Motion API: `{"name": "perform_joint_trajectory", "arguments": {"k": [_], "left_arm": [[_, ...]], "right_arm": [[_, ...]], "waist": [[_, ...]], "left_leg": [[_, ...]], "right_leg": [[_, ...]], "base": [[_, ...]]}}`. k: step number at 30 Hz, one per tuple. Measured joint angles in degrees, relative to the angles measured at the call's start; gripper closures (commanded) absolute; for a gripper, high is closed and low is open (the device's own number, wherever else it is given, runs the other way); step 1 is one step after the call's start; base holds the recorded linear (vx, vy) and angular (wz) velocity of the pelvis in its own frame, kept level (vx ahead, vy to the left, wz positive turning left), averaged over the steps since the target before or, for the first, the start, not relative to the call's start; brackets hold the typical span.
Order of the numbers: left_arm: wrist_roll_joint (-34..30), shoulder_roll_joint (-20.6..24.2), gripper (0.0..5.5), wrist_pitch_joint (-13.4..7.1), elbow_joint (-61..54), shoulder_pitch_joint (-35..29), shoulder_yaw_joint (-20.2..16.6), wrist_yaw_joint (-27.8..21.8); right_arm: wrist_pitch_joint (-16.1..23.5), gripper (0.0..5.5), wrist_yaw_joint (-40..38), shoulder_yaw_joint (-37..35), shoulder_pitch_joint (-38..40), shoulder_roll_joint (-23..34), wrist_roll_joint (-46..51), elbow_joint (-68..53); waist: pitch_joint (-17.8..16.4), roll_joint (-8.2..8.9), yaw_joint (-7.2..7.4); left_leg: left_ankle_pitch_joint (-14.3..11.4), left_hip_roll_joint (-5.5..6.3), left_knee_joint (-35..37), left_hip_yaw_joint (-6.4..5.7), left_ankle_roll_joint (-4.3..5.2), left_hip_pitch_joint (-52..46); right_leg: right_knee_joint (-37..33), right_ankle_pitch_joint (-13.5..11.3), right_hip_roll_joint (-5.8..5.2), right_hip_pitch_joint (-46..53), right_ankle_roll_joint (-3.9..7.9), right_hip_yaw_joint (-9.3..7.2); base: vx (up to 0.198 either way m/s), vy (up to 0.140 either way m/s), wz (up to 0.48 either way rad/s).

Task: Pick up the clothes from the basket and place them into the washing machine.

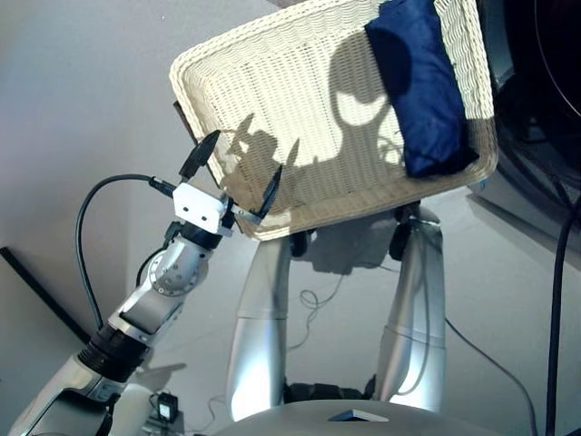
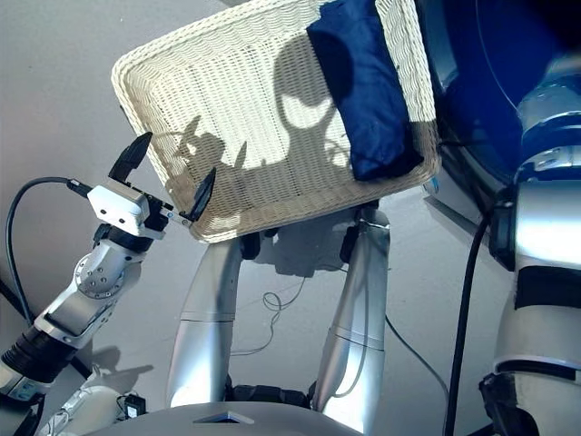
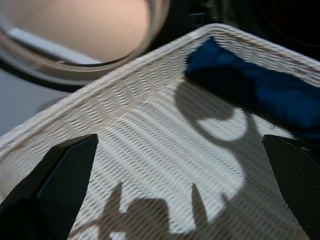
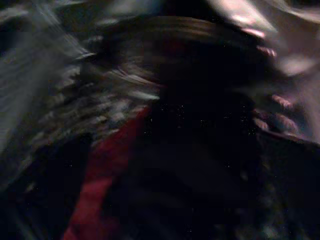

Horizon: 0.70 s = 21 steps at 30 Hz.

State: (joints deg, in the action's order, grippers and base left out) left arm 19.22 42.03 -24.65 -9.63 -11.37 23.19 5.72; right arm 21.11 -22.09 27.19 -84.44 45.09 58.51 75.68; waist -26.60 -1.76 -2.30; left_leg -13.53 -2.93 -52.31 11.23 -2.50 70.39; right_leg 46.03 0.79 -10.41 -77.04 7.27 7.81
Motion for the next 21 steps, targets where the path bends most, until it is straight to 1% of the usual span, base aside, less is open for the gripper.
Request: {"name": "perform_joint_trajectory", "arguments": {"k": [1, 2, 3, 5, 6, 7, 8, 9, 10, 11, 12, 14, 15, 17, 18, 19, 21], "left_arm": [[0.0, 0.0, 0.0, 0.0, 0.0, 0.1, 0.0, -0.1], [0.0, -0.1, 0.0, 0.0, 0.0, 0.3, -0.1, -0.2], [-0.1, -0.3, 0.0, 0.0, 0.1, 0.5, -0.1, -0.1], [-0.1, -0.6, 0.0, 0.0, 0.1, 0.6, -0.1, -0.2], [-0.1, -0.6, 0.0, 0.0, 0.1, 0.7, -0.2, -0.2], [-0.1, -0.6, 0.0, -0.1, 0.1, 0.9, -0.5, -0.2], [-0.1, -0.7, 0.0, -0.1, 0.2, 1.0, -0.6, -0.1], [-0.1, -0.7, 0.0, -0.1, 0.2, 1.1, -0.6, 0.0], [-0.1, -0.7, 0.0, -0.1, 0.3, 1.1, -0.7, 0.3], [-0.1, -0.8, 0.0, -0.1, 0.3, 1.0, -0.8, 0.3], [-0.2, -1.0, 0.0, -0.3, 0.2, 1.1, -1.2, 0.4], [-0.3, -1.0, 0.0, -0.3, 0.6, 0.9, -1.6, 1.1], [-0.3, -1.0, 0.0, -0.4, 0.6, 0.9, -1.7, 1.5], [-0.3, -1.1, 0.0, -0.4, 1.0, 0.9, -1.7, 1.5], [-0.4, -1.0, 0.0, -0.8, 1.0, 1.0, -1.7, 1.5], [-0.7, -1.0, 0.0, -1.0, 1.0, 1.3, -1.8, 1.6], [-1.4, -1.1, 0.0, -1.0, 1.0, 1.6, -1.6, 1.7]], "right_arm": [[0.0, 0.0, -0.3, 0.5, -0.1, -0.8, -1.5, 0.0], [-0.9, 0.0, -0.3, 3.2, -0.1, -1.6, -3.1, -0.6], [-1.1, 0.0, 0.1, 4.3, 0.3, -2.5, -5.0, -3.6], [-1.0, 0.0, 0.6, 4.8, 0.1, -3.4, -7.3, -7.7], [-1.2, 0.0, 0.5, 4.8, 0.4, -3.7, -7.6, -8.4], [-1.3, 0.0, 0.8, 5.2, 1.2, -3.6, -7.9, -9.8], [-1.2, 0.0, 0.9, 5.5, 2.4, -3.2, -8.1, -12.7], [-1.2, 0.0, 0.9, 5.4, 5.2, -2.2, -8.3, -18.8], [-1.1, 0.0, 0.9, 5.0, 7.3, -2.1, -8.3, -22.3], [-1.0, 0.0, 1.1, 5.1, 8.7, -2.2, -8.7, -23.8], [-0.8, 0.0, 1.1, 3.9, 12.1, -0.8, -8.8, -30.4], [-0.5, 0.0, 2.3, 4.8, 16.9, -0.2, -9.9, -37.6], [-0.3, 0.0, 3.6, 5.7, 21.4, 1.5, -12.3, -44.7], [-0.4, 0.0, 5.3, 8.3, 24.2, 1.6, -15.6, -46.4], [-1.0, 0.0, 5.1, 9.7, 25.6, 2.9, -20.1, -48.5], [-1.0, 0.0, 5.3, 10.5, 26.7, 3.3, -25.1, -50.3], [-1.1, 0.0, 5.8, 10.9, 28.4, 2.6, -29.5, -51.9]], "waist": [[0.0, 0.01, -0.18], [0.0, 0.01, 0.19], [0.0, 0.06, 0.86], [0.2, 0.32, 1.62], [0.2, 0.38, 2.01], [0.2, 0.42, 2.19], [0.2, 0.43, 2.25], [0.2, 0.44, 2.42], [0.2, 0.44, 2.74], [0.2, 0.44, 2.93], [0.2, 0.44, 2.79], [0.2, 0.44, 3.27], [0.2, 0.44, 3.08], [0.2, 0.44, 3.25], [0.2, 0.46, 3.31], [0.3, 0.52, 3.57], [0.4, 0.67, 3.69]], "left_leg": [[0.0, -0.02, 0.0, -0.03, 0.01, -0.2], [0.0, -0.05, 0.0, -0.08, 0.0, -0.6], [0.0, -0.19, 0.1, -0.2, -0.03, -0.9], [-0.1, -0.6, 0.3, -0.19, -0.36, -1.4], [-0.1, -0.74, 0.4, -0.21, -0.37, -1.5], [-0.2, -0.85, 0.6, -0.21, -0.23, -1.5], [-0.2, -0.93, 0.9, -0.12, -0.24, -1.5], [0.0, -0.96, 1.2, 0.1, -0.45, -1.6], [0.0, -0.95, 1.2, 0.2, -0.27, -1.7], [-0.1, -0.95, 1.3, 0.26, -0.15, -1.9], [-0.1, -0.92, 1.6, 0.26, -0.08, -2.0], [-0.1, -0.86, 1.7, 0.15, 0.16, -2.6], [-0.2, -0.78, 2.0, 0.12, 0.29, -3.1], [-0.3, -0.84, 2.3, 0.26, 0.41, -4.2], [-0.4, -1.0, 2.4, 0.25, 0.49, -4.3], [-0.6, -1.06, 2.1, 0.13, 0.3, -4.3], [-0.7, -1.05, 2.1, 0.05, 0.51, -4.3]], "right_leg": [[0.0, -0.1, 0.05, 0.3, -0.06, -0.04], [-0.2, -0.1, 0.12, 0.6, -0.07, -0.07], [-0.5, 0.0, 0.17, 1.2, 0.0, -0.16], [-1.5, -0.4, 0.45, 1.9, -0.41, -0.14], [-1.9, -0.4, 0.55, 2.2, -0.36, -0.21], [-2.6, -0.3, 0.78, 2.4, -0.22, -0.25], [-3.1, -0.4, 0.9, 2.4, -0.34, -0.25], [-3.4, -0.7, 0.91, 2.3, -0.71, -0.28], [-3.4, -1.0, 0.94, 2.3, -1.09, -0.27], [-3.3, -1.1, 0.95, 2.4, -0.91, -0.3], [-3.2, -0.9, 0.95, 2.3, -0.67, -0.39], [-2.9, -0.9, 0.94, 2.6, -0.61, -0.77], [-2.8, -0.9, 0.82, 3.0, -0.66, -1.12], [-2.7, -0.7, 0.74, 3.8, -1.02, -1.21], [-2.6, -0.4, 0.7, 3.9, -0.95, -1.2], [-2.4, -0.1, 0.5, 4.0, -0.84, -1.22], [-2.4, 0.1, 0.36, 4.0, -0.49, -1.26]], "base": [[0.0, 0.0, 0.0], [0.0, 0.0, 0.0], [0.0, 0.0, 0.0], [0.0, 0.0, 0.0], [0.0, 0.0, 0.0], [0.0, 0.0, 0.0], [0.0, 0.0, 0.0], [0.0, 0.0, 0.0], [0.0, 0.0, 0.0], [0.0, 0.0, 0.0], [0.0, 0.0, 0.0], [0.0, 0.0, 0.0], [0.0, 0.0, 0.0], [0.0, 0.0, 0.0], [0.0, 0.0, 0.0], [0.0, 0.0, 0.0], [0.0, 0.0, 0.0]]}}
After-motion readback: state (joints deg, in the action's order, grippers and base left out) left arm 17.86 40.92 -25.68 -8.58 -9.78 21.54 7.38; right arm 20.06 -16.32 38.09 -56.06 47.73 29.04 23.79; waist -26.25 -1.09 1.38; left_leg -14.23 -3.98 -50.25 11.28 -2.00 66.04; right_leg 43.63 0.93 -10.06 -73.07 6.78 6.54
